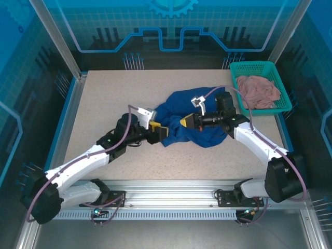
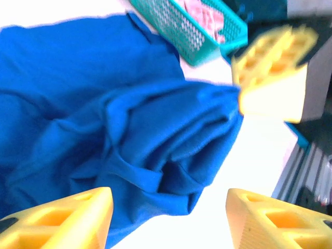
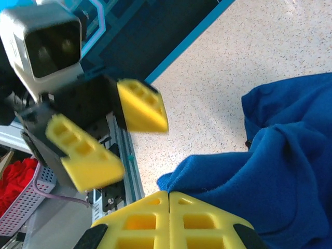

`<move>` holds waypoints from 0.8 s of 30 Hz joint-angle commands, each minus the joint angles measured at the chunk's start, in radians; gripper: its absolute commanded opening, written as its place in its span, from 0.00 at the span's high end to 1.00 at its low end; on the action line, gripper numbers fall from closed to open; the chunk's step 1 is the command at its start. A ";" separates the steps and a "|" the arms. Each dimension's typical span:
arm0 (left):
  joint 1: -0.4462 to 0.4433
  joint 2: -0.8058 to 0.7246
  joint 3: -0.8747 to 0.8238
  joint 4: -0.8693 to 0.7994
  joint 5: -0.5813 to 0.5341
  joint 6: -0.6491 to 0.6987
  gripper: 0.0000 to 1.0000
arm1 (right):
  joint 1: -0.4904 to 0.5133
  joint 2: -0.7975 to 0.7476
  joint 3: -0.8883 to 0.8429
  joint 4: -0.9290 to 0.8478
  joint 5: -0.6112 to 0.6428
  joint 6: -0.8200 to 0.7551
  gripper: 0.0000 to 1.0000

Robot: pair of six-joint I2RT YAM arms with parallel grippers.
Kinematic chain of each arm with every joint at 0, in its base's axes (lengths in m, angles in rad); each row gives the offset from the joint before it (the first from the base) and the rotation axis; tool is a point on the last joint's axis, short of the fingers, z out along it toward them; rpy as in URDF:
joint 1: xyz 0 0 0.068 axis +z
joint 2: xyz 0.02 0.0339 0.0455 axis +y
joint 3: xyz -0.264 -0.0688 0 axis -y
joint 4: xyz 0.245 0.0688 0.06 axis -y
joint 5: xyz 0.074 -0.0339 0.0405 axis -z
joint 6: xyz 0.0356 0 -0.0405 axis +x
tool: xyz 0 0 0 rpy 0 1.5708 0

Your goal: Fold the inside-out t-shirt

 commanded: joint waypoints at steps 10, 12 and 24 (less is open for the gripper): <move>-0.014 0.303 0.175 0.041 0.080 0.089 0.57 | -0.012 -0.007 0.032 -0.003 -0.054 0.011 1.00; -0.013 0.335 0.193 0.057 0.103 0.079 0.71 | -0.017 -0.012 0.029 -0.013 -0.055 0.005 1.00; 0.107 0.148 0.027 0.220 0.541 -0.062 1.00 | 0.022 0.052 0.207 -0.443 0.657 -0.055 0.95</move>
